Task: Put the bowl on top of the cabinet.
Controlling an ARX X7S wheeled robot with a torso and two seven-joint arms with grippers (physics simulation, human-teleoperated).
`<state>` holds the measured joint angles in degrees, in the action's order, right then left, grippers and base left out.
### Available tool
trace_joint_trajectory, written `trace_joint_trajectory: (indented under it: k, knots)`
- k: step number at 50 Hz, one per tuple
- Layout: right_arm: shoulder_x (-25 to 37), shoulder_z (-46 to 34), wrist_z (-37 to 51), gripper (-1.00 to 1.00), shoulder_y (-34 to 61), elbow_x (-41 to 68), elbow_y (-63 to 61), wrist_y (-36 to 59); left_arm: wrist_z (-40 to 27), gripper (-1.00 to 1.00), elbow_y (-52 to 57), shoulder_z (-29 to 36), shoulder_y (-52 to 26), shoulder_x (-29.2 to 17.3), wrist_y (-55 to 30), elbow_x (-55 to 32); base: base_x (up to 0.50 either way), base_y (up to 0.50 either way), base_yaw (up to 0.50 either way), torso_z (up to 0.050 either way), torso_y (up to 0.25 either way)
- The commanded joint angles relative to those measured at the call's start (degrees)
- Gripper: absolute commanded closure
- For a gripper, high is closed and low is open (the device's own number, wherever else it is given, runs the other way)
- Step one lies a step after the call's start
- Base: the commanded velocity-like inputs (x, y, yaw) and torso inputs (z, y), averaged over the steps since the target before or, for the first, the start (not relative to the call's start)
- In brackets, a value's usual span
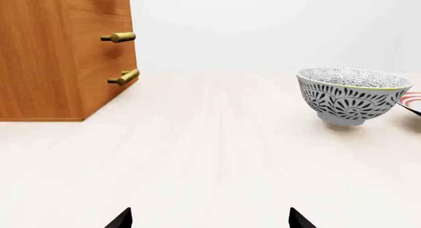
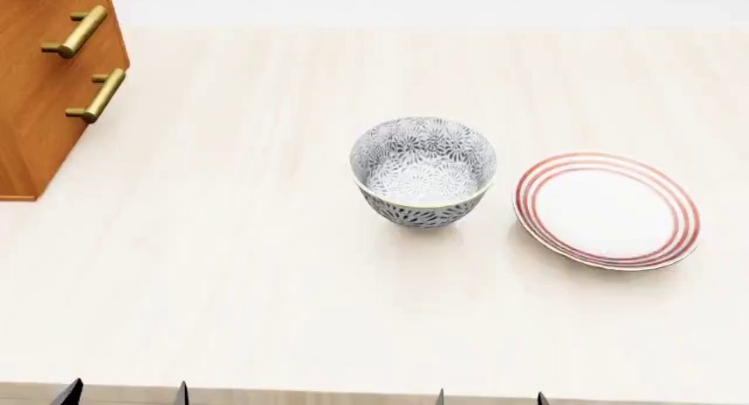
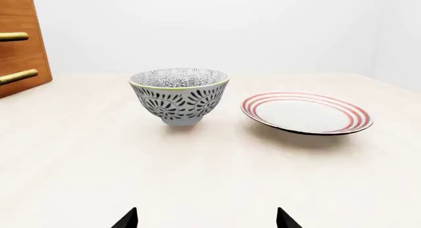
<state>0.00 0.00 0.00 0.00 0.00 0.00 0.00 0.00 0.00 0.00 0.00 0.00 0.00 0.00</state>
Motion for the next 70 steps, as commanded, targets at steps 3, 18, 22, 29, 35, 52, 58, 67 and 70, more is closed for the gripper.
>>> trace_joint_trajectory:
  k: [3,18,22,29,35,52,58,67,70]
  knots:
    - [1.42,-1.63,1.67,-1.00,-0.27,1.50,-0.48,0.20,-1.83,-1.00,-0.65,2.08,0.01,-1.33,0.37,-0.88,0.00,0.00,0.00,0.000,0.000]
    - [2.90,-3.19,4.26,-1.00,1.33,5.19,-0.04,4.90,-3.39,-1.00,0.20,4.38,0.39,-3.43,0.52,-3.11,0.00,0.00,0.00,0.000,0.000]
    - [2.72,-2.94,6.17,-1.00,1.78,5.32,0.76,4.07,-3.67,-1.00,-0.17,4.74,0.17,-3.77,0.56,-3.56,0.00,0.04,0.00,0.000,0.000]
    - [3.22,-3.17,7.05,-1.00,1.96,6.82,0.80,3.80,-4.28,-1.00,-0.65,5.42,-0.13,-4.27,0.67,-3.93,0.00,0.48,0.00,0.000,0.000]
    - [3.74,-3.81,7.51,-1.00,1.82,7.35,0.62,3.52,-4.78,-1.00,-0.54,5.89,-0.07,-4.65,0.71,-4.30,0.00,0.50,0.00,0.000,0.000]
    - [4.39,-5.08,9.08,-1.00,2.42,8.70,1.40,3.40,-5.79,-1.00,-1.59,7.47,-0.66,-5.81,0.86,-5.00,0.00,0.41,0.00,0.000,0.000]
    - [4.81,-5.74,9.40,-1.00,2.20,8.90,1.16,3.23,-6.30,-1.00,-1.18,7.81,-0.45,-6.18,0.89,-5.29,0.00,0.00,0.00,0.000,0.000]
    - [5.58,-5.87,11.11,-1.00,-0.16,9.35,-3.01,3.06,-7.50,-1.00,4.28,8.64,2.62,-7.06,1.02,-4.87,0.00,0.00,0.00,0.000,0.000]
    - [6.15,-5.85,11.46,-1.00,-2.90,9.82,-7.29,2.57,-8.94,-1.00,7.33,9.26,4.68,-7.31,1.79,-3.00,0.00,0.00,0.00,0.000,0.000]
